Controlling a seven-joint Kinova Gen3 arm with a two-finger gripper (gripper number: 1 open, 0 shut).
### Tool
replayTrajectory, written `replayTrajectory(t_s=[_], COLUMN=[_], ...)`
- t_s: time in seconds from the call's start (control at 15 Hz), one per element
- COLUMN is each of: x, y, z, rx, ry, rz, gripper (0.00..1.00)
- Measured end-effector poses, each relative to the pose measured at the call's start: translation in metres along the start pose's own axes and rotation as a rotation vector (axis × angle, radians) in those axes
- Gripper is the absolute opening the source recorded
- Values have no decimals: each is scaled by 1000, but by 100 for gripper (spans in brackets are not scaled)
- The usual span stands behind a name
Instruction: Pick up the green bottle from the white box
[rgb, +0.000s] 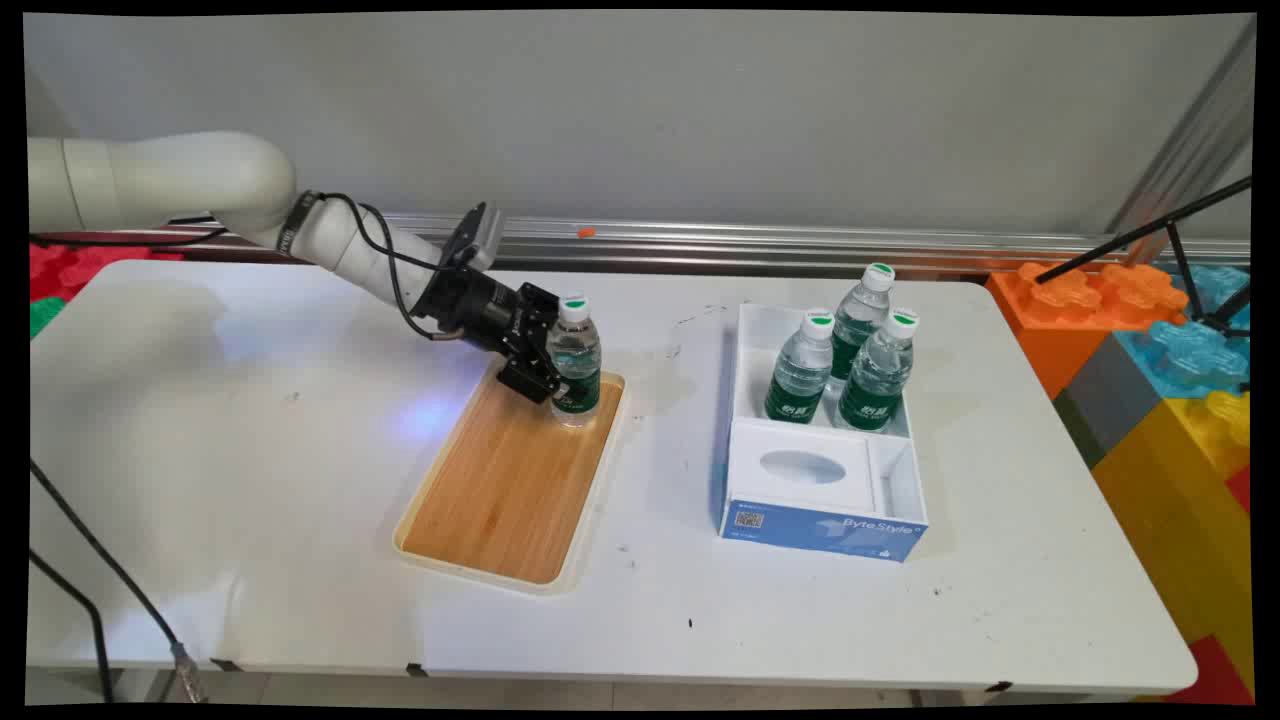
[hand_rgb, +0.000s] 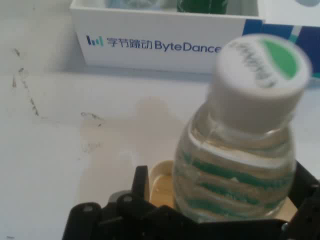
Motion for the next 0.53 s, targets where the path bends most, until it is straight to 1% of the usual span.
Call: replayTrajectory(t_s=[0.07,0.2,0.53], x=[-3,-1,12], y=[0,0,8], z=[-4,-8,-30], rx=[-2,-14,-23], ry=[-3,-9,-39], rz=[2,12,-6], gripper=[100,100,100])
